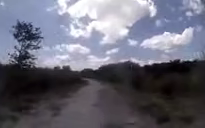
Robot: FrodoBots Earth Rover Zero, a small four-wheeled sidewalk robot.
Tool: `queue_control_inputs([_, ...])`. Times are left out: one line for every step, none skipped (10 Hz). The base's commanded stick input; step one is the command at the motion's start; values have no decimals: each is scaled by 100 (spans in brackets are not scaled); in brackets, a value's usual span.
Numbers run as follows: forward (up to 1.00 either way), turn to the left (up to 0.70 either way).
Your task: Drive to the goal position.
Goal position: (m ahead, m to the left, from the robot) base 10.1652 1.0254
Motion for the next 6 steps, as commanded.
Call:
queue_control_inputs([85, 0])
queue_control_inputs([85, 0])
queue_control_inputs([85, 0])
queue_control_inputs([85, 0])
queue_control_inputs([85, 0])
queue_control_inputs([85, 0])
